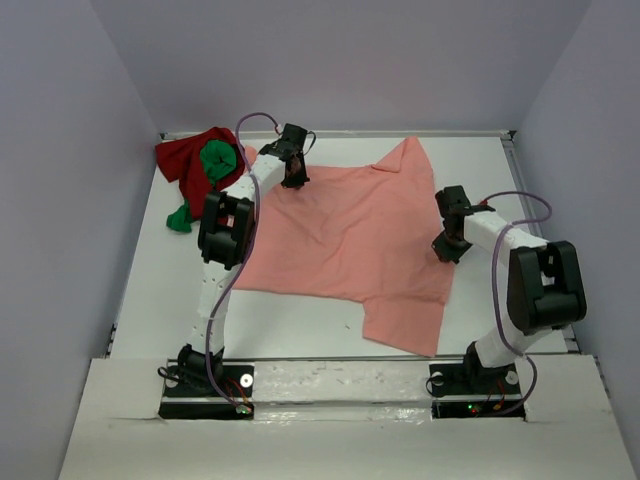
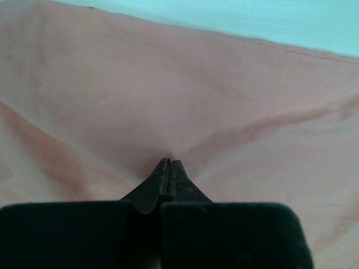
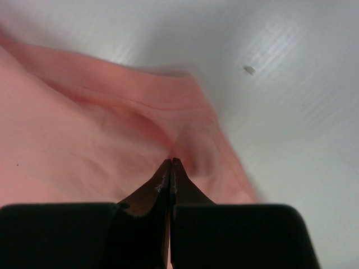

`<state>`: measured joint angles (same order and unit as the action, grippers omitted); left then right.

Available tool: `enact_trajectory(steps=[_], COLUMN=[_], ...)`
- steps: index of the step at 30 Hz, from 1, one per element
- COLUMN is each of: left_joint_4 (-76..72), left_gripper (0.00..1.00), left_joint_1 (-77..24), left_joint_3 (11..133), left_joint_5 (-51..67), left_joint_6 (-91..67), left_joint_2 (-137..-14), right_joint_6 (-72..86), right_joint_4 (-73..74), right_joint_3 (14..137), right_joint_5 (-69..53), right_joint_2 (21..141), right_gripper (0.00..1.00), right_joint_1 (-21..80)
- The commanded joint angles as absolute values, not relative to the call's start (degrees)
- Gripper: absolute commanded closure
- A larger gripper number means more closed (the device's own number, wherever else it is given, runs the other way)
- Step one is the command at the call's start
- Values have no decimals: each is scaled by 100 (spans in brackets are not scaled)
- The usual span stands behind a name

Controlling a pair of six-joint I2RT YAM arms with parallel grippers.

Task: Fold and stack the t-shirts
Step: Flatten the tshirt out

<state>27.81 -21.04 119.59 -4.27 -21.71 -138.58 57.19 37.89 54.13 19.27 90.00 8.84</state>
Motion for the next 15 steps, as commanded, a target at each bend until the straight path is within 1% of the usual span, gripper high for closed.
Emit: enact_trajectory(steps=[1,2,4,6,8,9,10,13,14,15], left_joint_4=[2769,2742,2620,2549,2523,2470,2426,2373,2399,2426], left_gripper=[100,100,100,100,100,100,100,100,100,100], left_joint_1=[-2118,-2127,-2153,-2153,-2171,-2180,-2180,-2197,-2197,-2197], left_joint_3=[11883,11848,11664,11541,11505,11470,11426,11364,11373,11373], left_joint_5=[-255,-246,-316,-395,-501,-553,-580,-510,-501,-510], left_joint_6=[-2101,-2092,-2100,-2092,-2057,-2057,-2039,-2004,-2004,-1995], left_joint_2=[-13412,-13360,-13149,-12947,-12833,-12710,-12657,-12516,-12507,-12516], right_joint_6=[4554,4414,4018,3589,3236,2973,2884,2532,2453,2330], right_joint_4=[3726,3753,3422,2999,2709,2724,2768,2891,3005,3015], right_joint_3=[6431,6756,6899,6847,6908,7117,7224,7610,7716,7821], right_joint_5=[2055,2135,2180,1891,1618,1591,1643,1678,1627,1495], right_joint_2=[9693,9720,9380,8775,8544,8508,8543,8814,8929,9043], right_gripper=[100,100,100,100,100,99,95,89,90,97], right_joint_1=[993,1045,1098,1099,1099,1099,1099,1099,1099,1099])
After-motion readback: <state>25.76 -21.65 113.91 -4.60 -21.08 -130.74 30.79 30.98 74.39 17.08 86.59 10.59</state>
